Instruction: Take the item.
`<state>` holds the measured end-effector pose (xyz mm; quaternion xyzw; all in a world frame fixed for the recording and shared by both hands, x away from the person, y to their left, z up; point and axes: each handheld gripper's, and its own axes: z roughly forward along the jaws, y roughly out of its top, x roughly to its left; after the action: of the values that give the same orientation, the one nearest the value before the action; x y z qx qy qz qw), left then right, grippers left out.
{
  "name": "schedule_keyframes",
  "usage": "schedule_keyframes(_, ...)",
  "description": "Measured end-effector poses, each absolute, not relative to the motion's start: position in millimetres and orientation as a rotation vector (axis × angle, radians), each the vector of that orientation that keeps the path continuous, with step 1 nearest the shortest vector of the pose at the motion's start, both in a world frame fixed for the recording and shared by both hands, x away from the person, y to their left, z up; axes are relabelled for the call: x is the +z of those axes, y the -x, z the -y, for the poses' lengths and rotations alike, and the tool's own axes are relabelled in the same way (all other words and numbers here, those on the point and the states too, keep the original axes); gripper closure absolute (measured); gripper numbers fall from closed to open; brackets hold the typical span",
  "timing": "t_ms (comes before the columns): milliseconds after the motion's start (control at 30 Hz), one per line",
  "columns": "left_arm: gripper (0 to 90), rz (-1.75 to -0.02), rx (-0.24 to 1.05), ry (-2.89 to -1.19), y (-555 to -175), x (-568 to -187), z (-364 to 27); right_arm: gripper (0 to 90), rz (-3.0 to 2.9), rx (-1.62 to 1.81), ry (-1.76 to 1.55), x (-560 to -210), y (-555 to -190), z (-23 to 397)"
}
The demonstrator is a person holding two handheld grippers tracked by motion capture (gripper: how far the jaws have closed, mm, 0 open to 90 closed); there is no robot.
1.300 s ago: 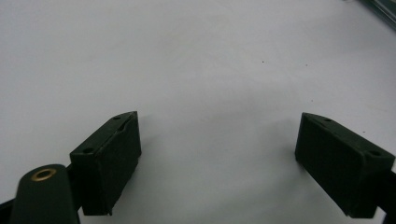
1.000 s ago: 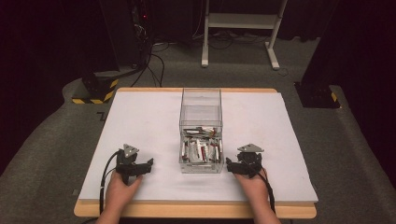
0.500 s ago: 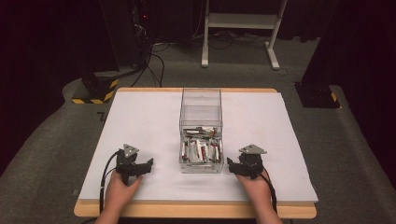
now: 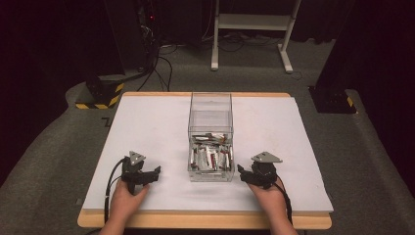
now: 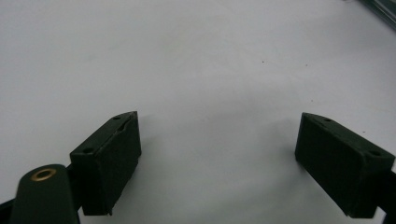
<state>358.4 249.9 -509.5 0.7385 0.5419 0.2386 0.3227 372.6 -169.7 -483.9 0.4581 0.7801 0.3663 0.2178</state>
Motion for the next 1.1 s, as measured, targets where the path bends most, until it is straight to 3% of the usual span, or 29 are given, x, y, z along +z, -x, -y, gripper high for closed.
schedule_keyframes(1100,14.5,-1.423,0.626,-1.938,-358,-509,-250,29.6,-2.078,1.112,-1.227,-447,-359,176)
